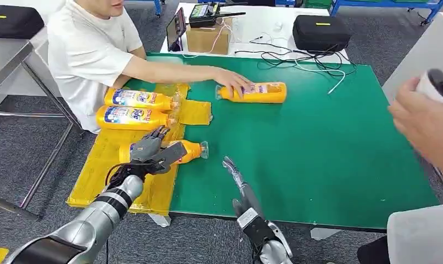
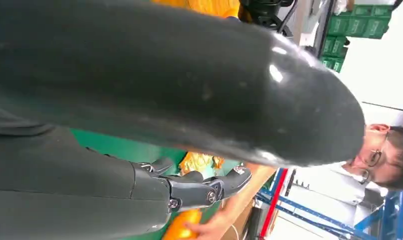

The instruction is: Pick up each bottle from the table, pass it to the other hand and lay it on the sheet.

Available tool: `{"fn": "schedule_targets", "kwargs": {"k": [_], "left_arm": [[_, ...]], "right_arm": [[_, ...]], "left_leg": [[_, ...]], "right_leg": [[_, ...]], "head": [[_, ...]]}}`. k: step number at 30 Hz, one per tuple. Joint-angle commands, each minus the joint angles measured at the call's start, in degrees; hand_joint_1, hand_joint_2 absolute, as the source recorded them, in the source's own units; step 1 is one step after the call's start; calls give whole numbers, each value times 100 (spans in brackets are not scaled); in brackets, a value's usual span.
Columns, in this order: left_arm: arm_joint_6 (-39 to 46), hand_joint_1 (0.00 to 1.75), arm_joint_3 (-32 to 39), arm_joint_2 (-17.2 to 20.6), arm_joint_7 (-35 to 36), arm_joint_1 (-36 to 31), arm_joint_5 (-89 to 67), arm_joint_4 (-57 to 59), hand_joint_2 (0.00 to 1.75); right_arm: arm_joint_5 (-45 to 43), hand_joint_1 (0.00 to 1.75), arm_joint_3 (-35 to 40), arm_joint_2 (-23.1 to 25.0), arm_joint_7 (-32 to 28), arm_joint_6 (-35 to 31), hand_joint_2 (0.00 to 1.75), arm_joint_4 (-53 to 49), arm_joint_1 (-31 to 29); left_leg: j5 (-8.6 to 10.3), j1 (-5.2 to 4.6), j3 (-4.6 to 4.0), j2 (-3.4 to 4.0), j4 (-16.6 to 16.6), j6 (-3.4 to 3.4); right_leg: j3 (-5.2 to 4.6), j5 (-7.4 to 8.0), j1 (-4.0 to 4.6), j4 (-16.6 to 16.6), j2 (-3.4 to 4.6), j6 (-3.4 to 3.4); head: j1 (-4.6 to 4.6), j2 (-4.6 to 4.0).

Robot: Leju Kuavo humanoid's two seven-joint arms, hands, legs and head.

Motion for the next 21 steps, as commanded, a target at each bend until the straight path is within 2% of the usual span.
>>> {"fn": "schedule_targets", "kwargs": {"k": [1,21], "left_arm": [[-129,0,277,-119,35,266,65,323,175],[-129,0,277,-119,35,266,65,323,175]], "right_arm": [[9,0,-101,-26,16,10,0,277,-106],[9,0,-101,-26,16,10,0,277,-106]], "left_leg": [[-1,2,9,10,-6,-6],[1,5,8,13,-9,-9]], "right_leg": [[6,2,3,-6,9,-8],[5,5,6,-11,10,-12]], "head": [[0,0],[0,0]]}}
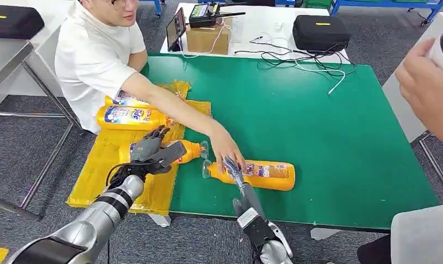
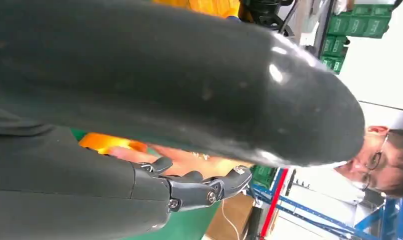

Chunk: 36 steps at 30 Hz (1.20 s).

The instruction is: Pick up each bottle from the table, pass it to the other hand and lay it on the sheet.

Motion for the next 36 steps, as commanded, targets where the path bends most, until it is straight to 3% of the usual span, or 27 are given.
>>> {"fn": "schedule_targets", "kwargs": {"k": [1,2,3,5,6,9,13,16,32,34,35,36], "left_arm": [[-125,0,159,-73,46,251,63,328,175],[-125,0,159,-73,46,251,63,328,175],[-445,0,1507,-1105,-2834,855,2943,-1834,175],[215,0,481,-1195,-1988,1217,3569,-3158,175],[534,0,50,-1048,-1897,1270,3811,-3444,175],[771,0,-290,-852,-2209,1106,4337,-3344,175],[769,0,-359,-831,-2277,1055,4417,-3285,175],[772,0,-589,-817,-2507,1122,4507,-3377,175],[835,0,-811,-759,-2570,1229,4459,-3408,175],[821,0,-803,-786,-2630,1308,4536,-3487,175],[762,0,-798,-786,-2622,1437,4638,-3673,175],[638,0,-792,-799,-2569,1682,4850,-4035,175]], "right_arm": [[9,0,-92,-26,14,10,0,268,-106],[9,0,-92,-26,14,10,0,268,-106],[270,0,120,-176,-9,-444,0,598,-289],[136,0,183,-214,-94,-528,0,782,-383],[94,0,278,-253,-94,-512,0,775,-382],[168,0,445,-277,-94,-492,0,857,-478],[185,0,468,-284,-94,-504,0,854,-509],[138,0,457,-322,-94,-517,0,753,-508],[179,0,458,-340,-94,-476,0,753,-564],[821,0,648,-501,-36,-1060,0,765,-634],[1816,0,751,-630,291,-2246,0,925,-754],[2715,0,858,-813,526,-3281,175,1144,-952]], "left_leg": [[2,11,4,20,-11,-14],[0,2,9,11,-7,-6],[2,8,5,17,-10,-11],[4,2,-7,-20,-1,-1],[4,6,-17,-25,8,-2],[-1,10,-40,-14,17,1],[-7,5,-41,31,9,-4],[1,8,-49,-19,9,-6],[1,5,-62,0,5,-2],[0,7,-60,1,6,-3],[1,6,-62,0,4,-1],[-2,9,-57,5,5,-4]], "right_leg": [[1,10,12,-16,16,-18],[5,3,3,-7,9,-8],[2,8,9,-13,14,-15],[0,-1,2,-7,-22,-2],[-10,-1,7,-5,-29,-4],[-26,1,10,-3,-9,-2],[-37,7,7,-5,22,-8],[-39,-1,10,-9,-21,-7],[-55,4,7,-8,-7,0],[-53,3,9,-8,-7,-2],[-56,4,7,-9,-8,0],[-51,3,10,-9,-4,-4]], "head": [[-2,0],[-2,0],[0,0],[-2,0],[-7,0],[7,2],[-2,0],[0,2],[0,0],[0,0],[0,0],[0,2]]}}
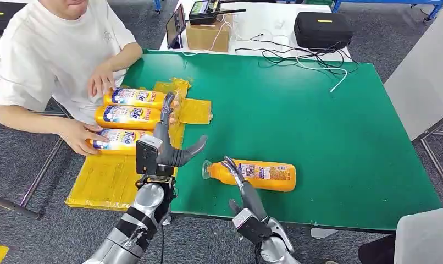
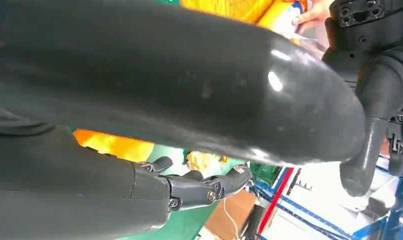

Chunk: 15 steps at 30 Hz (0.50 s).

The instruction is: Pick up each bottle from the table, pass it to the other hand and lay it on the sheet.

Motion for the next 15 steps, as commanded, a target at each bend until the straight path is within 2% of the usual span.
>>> {"fn": "schedule_targets", "kwargs": {"k": [1,2,4,7,10,15], "left_arm": [[-258,0,-176,63,74,551,479,-758,175],[-262,0,-232,89,127,786,521,-1008,175],[426,0,-627,197,304,1195,-350,-989,175],[107,0,-1063,203,587,1597,-367,-731,175],[373,0,-1398,275,598,1774,-841,-652,175],[355,0,-1360,329,631,1699,-882,-641,175]], "right_arm": [[2725,0,447,-701,914,-2929,175,817,-733],[3452,0,306,-842,1244,-2929,175,792,-798],[4601,0,-548,-1028,1597,-2929,175,561,-739],[5352,0,-1230,-1219,2036,-2929,175,527,-644],[5279,0,-1053,-1341,2383,-2908,175,1040,-842],[5270,0,-954,-1273,2487,-2919,175,1126,-892]], "left_leg": [[-5,6,10,16,-2,-7],[-8,8,16,27,-3,-8],[-2,-4,10,13,-7,-1],[-5,-1,25,1,-11,-4],[-6,-9,18,-11,-8,-1],[-12,-10,2,5,0,0]], "right_leg": [[9,2,6,-7,14,-10],[14,4,9,-11,23,-12],[7,1,-4,-7,10,-3],[29,-3,0,-19,1,-9],[25,-5,-9,-19,-8,-6],[4,-2,-7,-11,6,-13]], "head": [[0,0],[0,0],[-2,0],[-2,2],[2,0],[0,0]]}}
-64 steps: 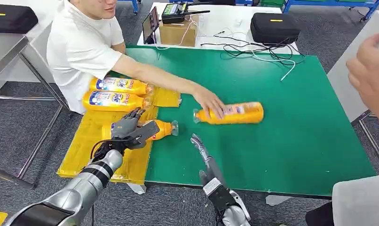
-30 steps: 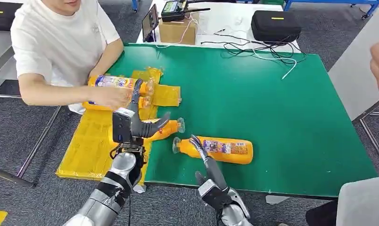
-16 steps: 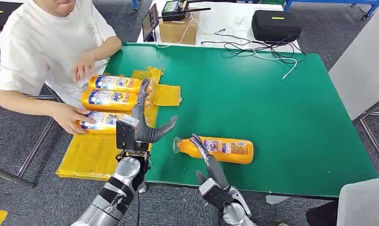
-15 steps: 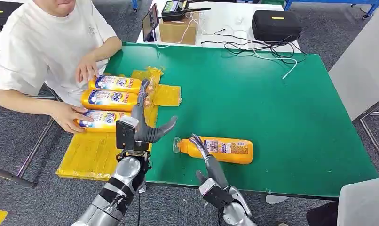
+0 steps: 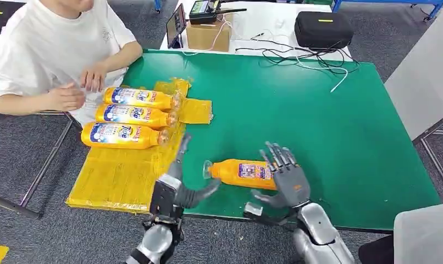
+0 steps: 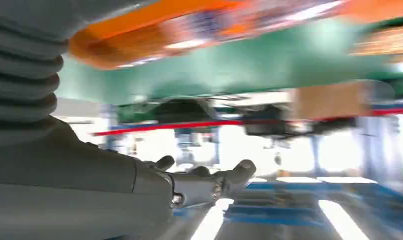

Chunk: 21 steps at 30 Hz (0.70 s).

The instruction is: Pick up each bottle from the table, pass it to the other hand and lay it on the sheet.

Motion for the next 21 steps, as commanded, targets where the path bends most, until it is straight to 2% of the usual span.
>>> {"fn": "schedule_targets", "kwargs": {"k": [1,5,7,10,17,21], "left_arm": [[54,0,-536,307,114,118,-221,99,175],[43,0,-483,324,281,305,-500,-182,175],[21,0,-441,305,355,312,-543,-249,175],[-25,0,-392,321,438,318,-640,-342,175],[-131,0,-333,298,461,315,-744,-433,175],[-170,0,-443,358,497,343,-1044,-569,175]], "right_arm": [[-30,0,-39,-178,210,-17,175,813,-383],[-6,0,333,-185,351,-43,175,867,-455],[-75,0,420,-130,426,167,175,946,-547],[-156,0,564,-109,680,889,175,1244,-747],[-580,0,652,47,647,1473,175,1664,-933],[-820,0,723,153,987,2023,175,1968,-1144]], "left_leg": [[-3,7,14,13,-4,-11],[-3,10,11,13,-4,-9],[-11,22,20,30,0,-16],[-6,20,14,28,-1,-12],[-4,19,10,19,-2,-10],[-4,20,16,22,-4,-14]], "right_leg": [[10,0,8,-3,9,-14],[6,1,10,-2,11,-11],[13,-1,23,-3,25,-18],[6,1,21,2,23,-14],[6,1,19,0,17,-12],[11,1,21,-1,18,-16]], "head": [[-4,-2],[-4,-2],[-4,-2],[-2,-2],[-4,-2],[-4,-2]]}}
